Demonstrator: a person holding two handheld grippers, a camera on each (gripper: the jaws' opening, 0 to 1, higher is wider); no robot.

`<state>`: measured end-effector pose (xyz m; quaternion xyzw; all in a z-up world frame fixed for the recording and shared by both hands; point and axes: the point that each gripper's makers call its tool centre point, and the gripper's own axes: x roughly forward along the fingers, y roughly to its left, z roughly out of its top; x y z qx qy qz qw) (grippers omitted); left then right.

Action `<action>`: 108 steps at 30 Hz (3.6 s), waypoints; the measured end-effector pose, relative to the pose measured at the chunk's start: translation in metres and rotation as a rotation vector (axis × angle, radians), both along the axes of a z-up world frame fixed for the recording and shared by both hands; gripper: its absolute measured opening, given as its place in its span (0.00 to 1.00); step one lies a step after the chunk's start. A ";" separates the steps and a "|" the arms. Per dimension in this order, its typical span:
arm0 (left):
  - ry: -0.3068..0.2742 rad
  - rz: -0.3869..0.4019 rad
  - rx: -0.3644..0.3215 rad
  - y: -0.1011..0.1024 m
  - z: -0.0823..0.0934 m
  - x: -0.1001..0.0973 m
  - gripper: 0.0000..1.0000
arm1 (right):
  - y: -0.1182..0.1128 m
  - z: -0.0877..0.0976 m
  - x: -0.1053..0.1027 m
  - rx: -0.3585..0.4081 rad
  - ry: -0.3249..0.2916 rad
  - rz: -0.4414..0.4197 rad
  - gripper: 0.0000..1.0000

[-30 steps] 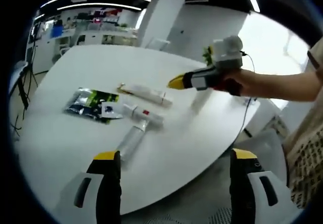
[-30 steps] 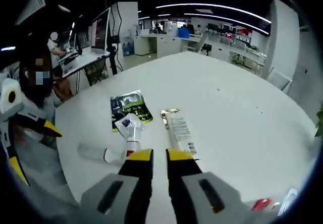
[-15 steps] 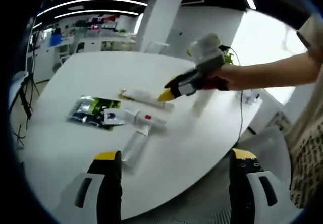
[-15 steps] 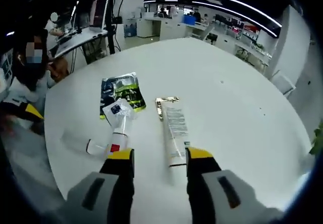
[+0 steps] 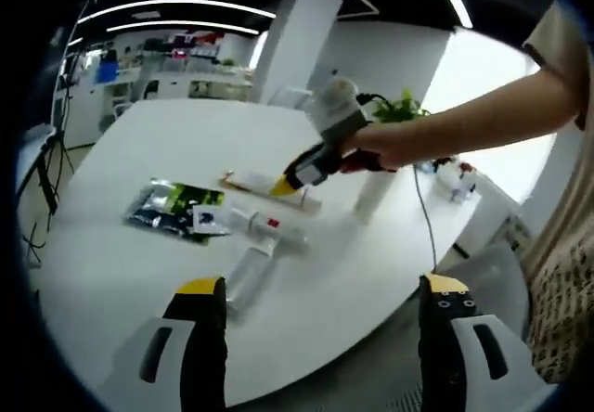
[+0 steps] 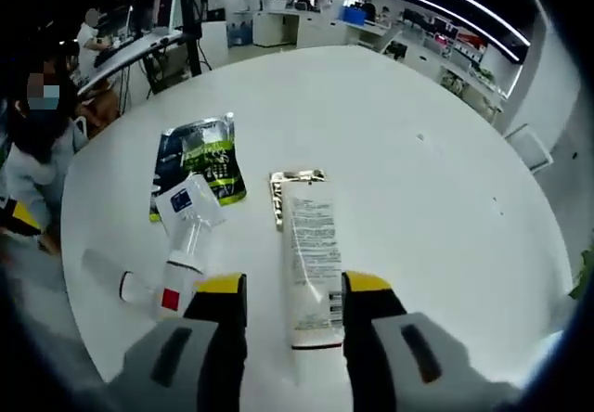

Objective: Arrange the skincare products in the storage area until every visible bottle or jar stands upright without overlapping.

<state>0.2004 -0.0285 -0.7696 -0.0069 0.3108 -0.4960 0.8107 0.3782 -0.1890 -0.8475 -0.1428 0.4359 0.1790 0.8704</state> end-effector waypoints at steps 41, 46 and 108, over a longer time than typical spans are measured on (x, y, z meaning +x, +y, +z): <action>-0.035 -0.094 0.141 0.000 -0.019 -0.012 0.81 | -0.009 -0.027 0.020 0.010 0.020 -0.013 0.29; -0.048 -0.079 0.127 0.000 -0.015 -0.010 0.82 | -0.009 -0.026 0.018 0.000 0.024 -0.030 0.29; 0.060 0.074 -0.034 -0.004 0.034 0.011 0.81 | 0.047 0.103 -0.099 0.408 -0.340 -0.043 0.29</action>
